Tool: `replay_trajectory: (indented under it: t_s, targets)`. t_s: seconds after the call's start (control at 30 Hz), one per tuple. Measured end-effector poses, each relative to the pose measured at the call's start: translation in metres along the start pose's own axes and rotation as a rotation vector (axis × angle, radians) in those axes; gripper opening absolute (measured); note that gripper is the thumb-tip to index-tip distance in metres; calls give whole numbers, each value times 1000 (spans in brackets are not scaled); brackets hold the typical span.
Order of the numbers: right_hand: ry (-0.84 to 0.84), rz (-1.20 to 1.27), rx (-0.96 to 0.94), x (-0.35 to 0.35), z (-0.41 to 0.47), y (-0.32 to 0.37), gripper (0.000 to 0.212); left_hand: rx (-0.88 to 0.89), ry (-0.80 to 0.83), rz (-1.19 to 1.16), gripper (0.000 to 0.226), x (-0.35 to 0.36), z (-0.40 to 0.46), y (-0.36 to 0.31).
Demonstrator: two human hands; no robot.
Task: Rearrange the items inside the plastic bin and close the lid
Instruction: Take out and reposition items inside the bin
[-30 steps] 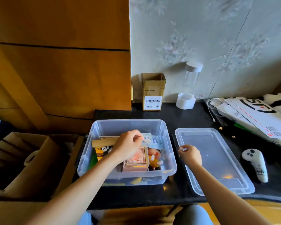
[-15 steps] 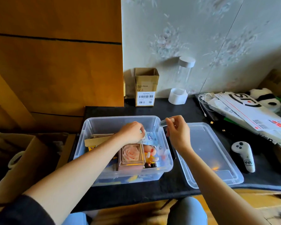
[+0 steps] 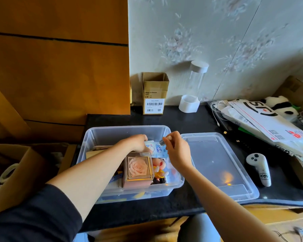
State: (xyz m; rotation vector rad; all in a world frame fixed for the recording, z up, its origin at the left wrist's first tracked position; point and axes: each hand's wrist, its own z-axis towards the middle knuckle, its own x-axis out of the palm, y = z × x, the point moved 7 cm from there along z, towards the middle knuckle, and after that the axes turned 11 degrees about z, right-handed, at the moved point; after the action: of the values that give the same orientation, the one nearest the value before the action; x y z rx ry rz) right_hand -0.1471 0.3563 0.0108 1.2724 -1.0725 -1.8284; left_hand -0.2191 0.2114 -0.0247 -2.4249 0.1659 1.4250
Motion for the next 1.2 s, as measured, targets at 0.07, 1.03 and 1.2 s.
replay_trajectory:
  t_s: [0.07, 1.03, 1.2]
  targets:
    - [-7, -2, -1, 0, 0, -1, 12, -30, 24, 33, 63, 2, 5, 2]
    - [-42, -119, -11, -2, 1, -3, 15, 91, -373, -375, 22, -71, -44, 34]
    - [-15, -195, -36, -1, -1, 4, 16, 41, -296, -850, 29, -83, -88, 69]
